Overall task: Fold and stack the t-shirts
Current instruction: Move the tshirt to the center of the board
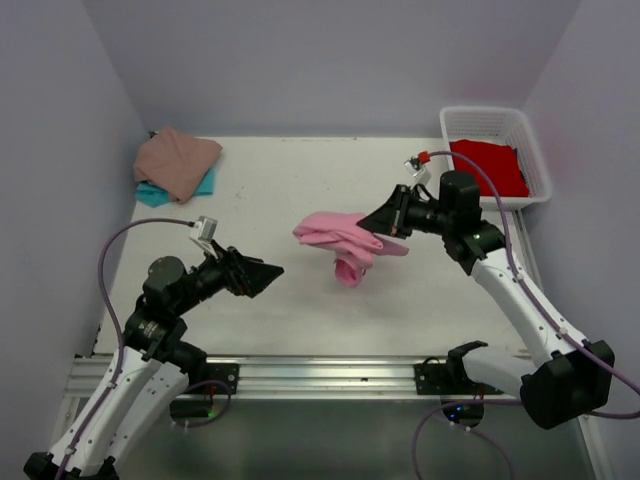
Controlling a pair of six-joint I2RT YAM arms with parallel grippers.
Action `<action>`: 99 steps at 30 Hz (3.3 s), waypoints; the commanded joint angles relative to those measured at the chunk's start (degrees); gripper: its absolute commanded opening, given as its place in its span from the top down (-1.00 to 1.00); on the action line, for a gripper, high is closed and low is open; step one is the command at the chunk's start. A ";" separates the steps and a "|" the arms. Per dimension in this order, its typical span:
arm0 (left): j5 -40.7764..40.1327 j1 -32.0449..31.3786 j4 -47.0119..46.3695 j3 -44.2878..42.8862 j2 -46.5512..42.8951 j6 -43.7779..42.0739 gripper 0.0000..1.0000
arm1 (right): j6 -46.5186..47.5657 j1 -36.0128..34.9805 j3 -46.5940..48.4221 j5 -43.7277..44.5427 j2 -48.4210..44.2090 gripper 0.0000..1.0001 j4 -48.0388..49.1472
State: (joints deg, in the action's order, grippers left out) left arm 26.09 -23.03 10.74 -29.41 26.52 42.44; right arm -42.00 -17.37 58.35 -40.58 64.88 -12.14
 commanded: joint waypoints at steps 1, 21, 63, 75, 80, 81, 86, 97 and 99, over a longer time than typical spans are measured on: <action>-0.61 -0.26 0.44 2.33 -1.91 1.06 -1.00 | -2.91 -2.23 -4.37 -1.52 -2.13 1.00 0.35; -22.91 -25.22 -29.42 9.37 24.07 -21.24 -1.00 | -17.59 -3.82 7.04 -6.62 20.45 1.00 11.79; -57.46 -32.43 -70.43 -6.01 58.03 -38.66 1.00 | -31.92 -4.78 12.23 -14.70 29.77 1.00 26.82; -53.86 -33.49 -29.30 -11.10 24.12 -33.30 1.00 | -18.38 0.93 15.49 -11.45 33.46 1.00 11.78; -54.65 -33.49 -19.37 -16.80 19.09 -33.12 1.00 | -10.68 1.98 17.41 -7.36 35.75 0.41 0.79; -55.00 -33.49 -18.22 -17.69 19.00 -33.47 1.00 | -3.95 1.98 19.76 -4.63 35.67 0.29 -3.63; -55.44 -33.49 -12.77 -23.40 20.32 -36.71 1.00 | 10.08 1.90 24.80 16.74 32.68 -0.20 -24.84; -53.16 -33.49 -4.33 -37.99 26.03 -41.11 1.00 | 8.70 -4.25 4.52 11.60 19.94 -0.21 -14.86; -52.89 -33.49 -3.54 -40.89 26.30 -41.55 1.00 | 6.33 -5.75 -1.62 8.34 19.49 -0.17 -8.62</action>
State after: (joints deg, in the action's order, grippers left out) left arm -27.83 -56.34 7.40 -64.45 53.23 3.62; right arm -33.45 -21.34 63.18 -27.09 85.43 -27.90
